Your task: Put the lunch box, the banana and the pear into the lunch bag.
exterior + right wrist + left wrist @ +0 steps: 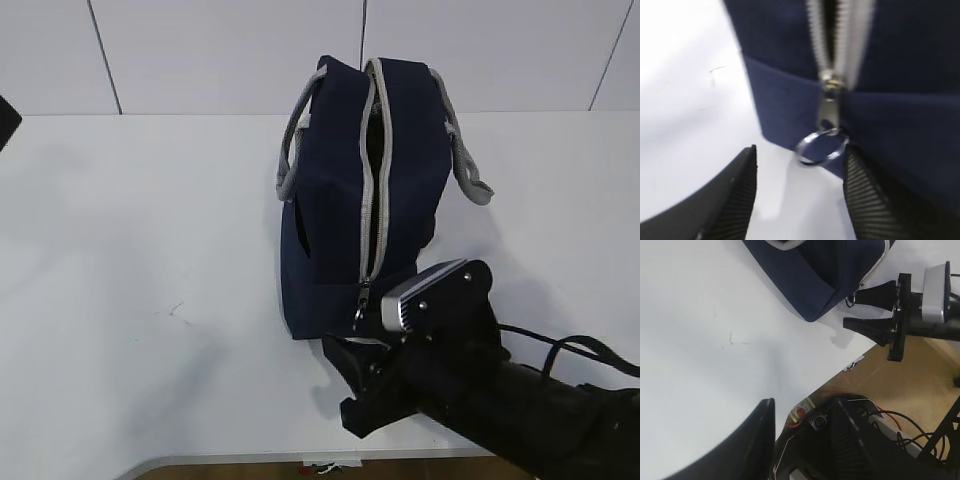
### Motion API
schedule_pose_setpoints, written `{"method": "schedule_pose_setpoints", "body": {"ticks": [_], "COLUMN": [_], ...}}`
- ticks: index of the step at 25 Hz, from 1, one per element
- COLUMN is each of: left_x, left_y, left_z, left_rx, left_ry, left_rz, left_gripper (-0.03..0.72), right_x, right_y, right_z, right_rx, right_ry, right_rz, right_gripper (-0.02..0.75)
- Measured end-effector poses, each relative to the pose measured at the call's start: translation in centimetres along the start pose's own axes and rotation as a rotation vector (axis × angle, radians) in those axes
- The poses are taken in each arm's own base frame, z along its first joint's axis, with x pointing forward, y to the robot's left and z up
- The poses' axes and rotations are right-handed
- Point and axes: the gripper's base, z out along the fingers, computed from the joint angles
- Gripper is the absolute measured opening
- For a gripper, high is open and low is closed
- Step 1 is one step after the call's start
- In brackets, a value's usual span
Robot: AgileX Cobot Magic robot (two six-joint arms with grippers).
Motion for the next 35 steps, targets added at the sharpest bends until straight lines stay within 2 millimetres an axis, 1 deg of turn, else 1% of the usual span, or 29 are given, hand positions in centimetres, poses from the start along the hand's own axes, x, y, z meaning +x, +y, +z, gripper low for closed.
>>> {"method": "schedule_pose_setpoints", "body": {"ticks": [5, 15, 21, 30, 35], "left_x": [0.0, 0.0, 0.0, 0.0, 0.0], "left_y": [0.0, 0.0, 0.0, 0.0, 0.0], "left_z": [0.0, 0.0, 0.0, 0.0, 0.0], "left_rx": [0.0, 0.0, 0.0, 0.0, 0.0], "left_ry": [0.0, 0.0, 0.0, 0.0, 0.0], "left_rz": [-0.002, -0.002, -0.002, -0.002, -0.002], "left_gripper": [0.289, 0.289, 0.289, 0.289, 0.289], "right_x": [-0.2, -0.2, -0.2, 1.1, 0.9], "right_y": [0.5, -0.2, -0.3, -0.5, -0.4], "right_z": [0.1, 0.1, 0.1, -1.1, -1.1], "right_rx": [-0.05, 0.02, 0.027, 0.031, 0.028], "right_ry": [-0.029, -0.033, -0.035, 0.004, -0.026], "right_rz": [-0.033, 0.017, 0.028, 0.037, 0.036], "right_gripper": [0.447, 0.447, 0.447, 0.447, 0.447]}}
